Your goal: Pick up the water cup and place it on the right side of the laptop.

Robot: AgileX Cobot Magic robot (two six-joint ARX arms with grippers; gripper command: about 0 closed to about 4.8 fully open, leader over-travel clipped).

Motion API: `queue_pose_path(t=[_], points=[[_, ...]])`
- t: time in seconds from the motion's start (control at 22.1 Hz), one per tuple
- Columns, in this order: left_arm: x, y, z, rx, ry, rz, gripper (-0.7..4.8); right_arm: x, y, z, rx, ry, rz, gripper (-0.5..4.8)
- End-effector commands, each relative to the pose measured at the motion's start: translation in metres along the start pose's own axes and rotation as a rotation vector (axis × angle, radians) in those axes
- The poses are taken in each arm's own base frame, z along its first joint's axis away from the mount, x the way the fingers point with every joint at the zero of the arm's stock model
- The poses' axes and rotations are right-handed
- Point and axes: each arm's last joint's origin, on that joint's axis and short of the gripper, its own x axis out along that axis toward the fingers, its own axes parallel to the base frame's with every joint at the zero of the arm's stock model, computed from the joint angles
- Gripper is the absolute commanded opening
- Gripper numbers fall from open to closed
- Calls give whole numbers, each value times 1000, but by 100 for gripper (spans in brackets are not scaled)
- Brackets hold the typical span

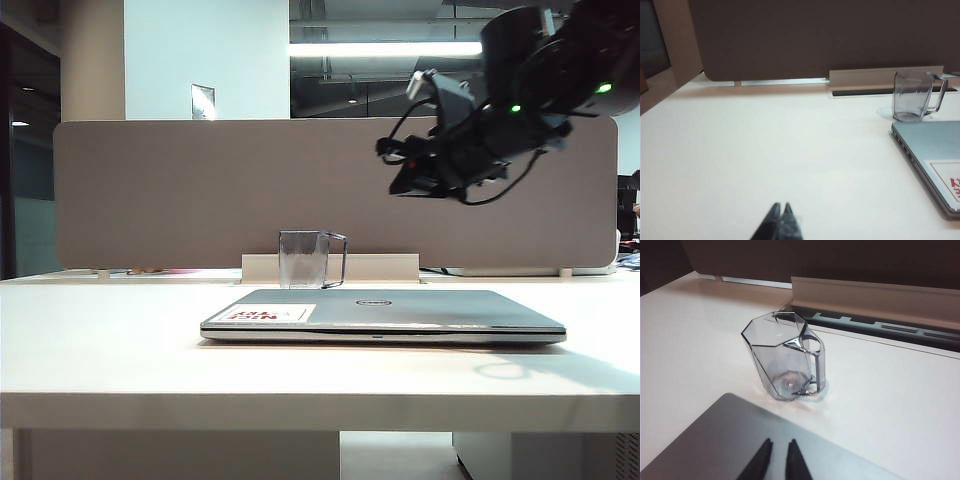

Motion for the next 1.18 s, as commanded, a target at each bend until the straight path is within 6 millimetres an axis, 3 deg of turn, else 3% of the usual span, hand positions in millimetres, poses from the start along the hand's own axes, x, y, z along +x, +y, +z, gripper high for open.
queue_pose_path(t=[0.05, 0.14, 0.27, 0.32, 0.68, 1.18], points=[[0, 0, 1, -3, 2, -5, -6, 17, 0, 3, 3, 14, 6, 59], [0, 0, 1, -3, 2, -3, -6, 29, 1, 3, 2, 26, 13, 75], [0, 0, 0, -3, 5, 7, -6, 51, 1, 2, 3, 63, 18, 172], [0, 0, 0, -3, 6, 7, -6, 57, 0, 1, 4, 77, 16, 182], [0, 0, 0, 0, 8, 7, -6, 97, 0, -2, 5, 112, 24, 181], [0, 0, 0, 0, 8, 14, -6, 128, -6, -7, -9, 132, 15, 181]])
